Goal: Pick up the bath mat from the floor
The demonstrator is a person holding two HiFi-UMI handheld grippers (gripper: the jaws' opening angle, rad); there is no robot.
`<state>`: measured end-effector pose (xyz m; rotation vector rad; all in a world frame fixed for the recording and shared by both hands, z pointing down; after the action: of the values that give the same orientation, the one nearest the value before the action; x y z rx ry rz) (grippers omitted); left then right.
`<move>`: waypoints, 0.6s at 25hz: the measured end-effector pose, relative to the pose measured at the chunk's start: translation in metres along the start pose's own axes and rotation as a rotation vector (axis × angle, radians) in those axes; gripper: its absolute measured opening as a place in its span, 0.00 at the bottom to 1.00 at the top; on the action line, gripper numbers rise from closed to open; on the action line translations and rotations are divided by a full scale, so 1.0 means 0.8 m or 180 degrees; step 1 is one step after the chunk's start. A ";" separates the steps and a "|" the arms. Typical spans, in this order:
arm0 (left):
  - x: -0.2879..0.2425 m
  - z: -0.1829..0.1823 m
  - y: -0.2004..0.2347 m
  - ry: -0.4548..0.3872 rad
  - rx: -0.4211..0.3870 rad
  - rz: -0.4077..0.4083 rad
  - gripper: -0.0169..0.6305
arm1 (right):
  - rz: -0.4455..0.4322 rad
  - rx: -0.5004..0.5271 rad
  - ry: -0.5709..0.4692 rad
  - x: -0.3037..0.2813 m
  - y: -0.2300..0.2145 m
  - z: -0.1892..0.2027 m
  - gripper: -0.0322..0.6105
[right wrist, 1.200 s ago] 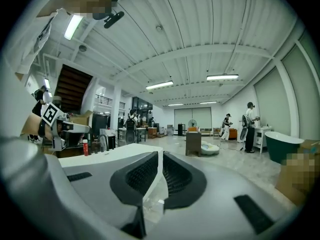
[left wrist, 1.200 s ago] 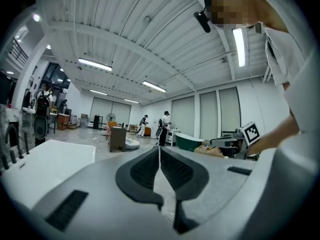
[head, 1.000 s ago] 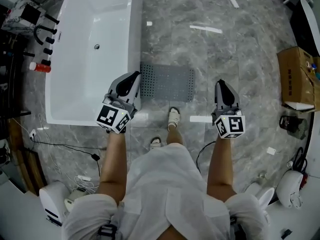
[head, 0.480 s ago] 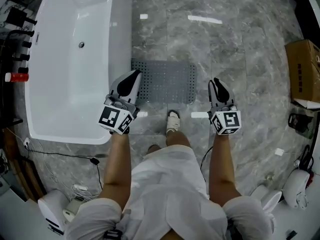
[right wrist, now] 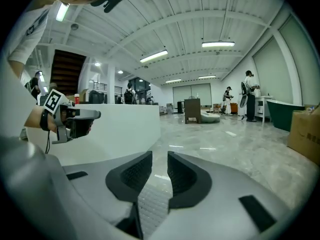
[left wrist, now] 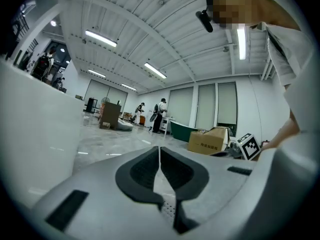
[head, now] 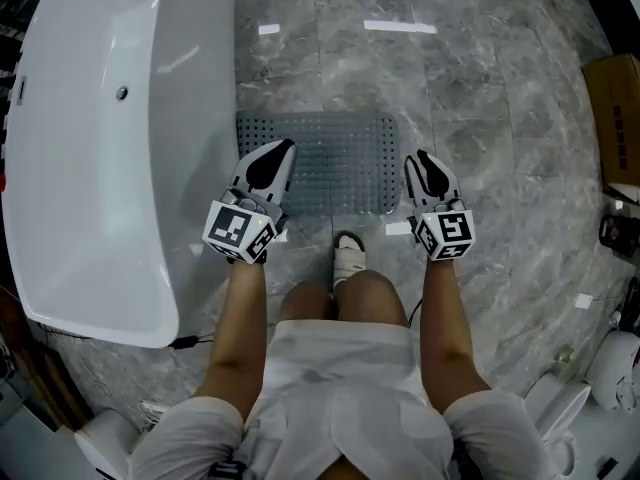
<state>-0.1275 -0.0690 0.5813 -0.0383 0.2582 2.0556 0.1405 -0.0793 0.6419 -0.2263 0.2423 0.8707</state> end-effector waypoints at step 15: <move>-0.044 0.175 0.030 0.0044 0.0063 0.0024 0.05 | 0.0075 -0.0420 0.0643 -0.088 -0.041 0.269 0.39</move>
<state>-0.1198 -0.0825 0.7268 -0.0394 0.2874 2.0606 0.1477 -0.0880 0.8705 -0.4363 0.3767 0.8888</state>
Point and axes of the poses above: the fingertips, and each gripper's own axes: x backward along the fingers, y to its left, z out of its underside, the point moved 4 cm from there along x, backward along the fingers, and after that the axes turned 7 degrees about -z, right-handed, at the moved point
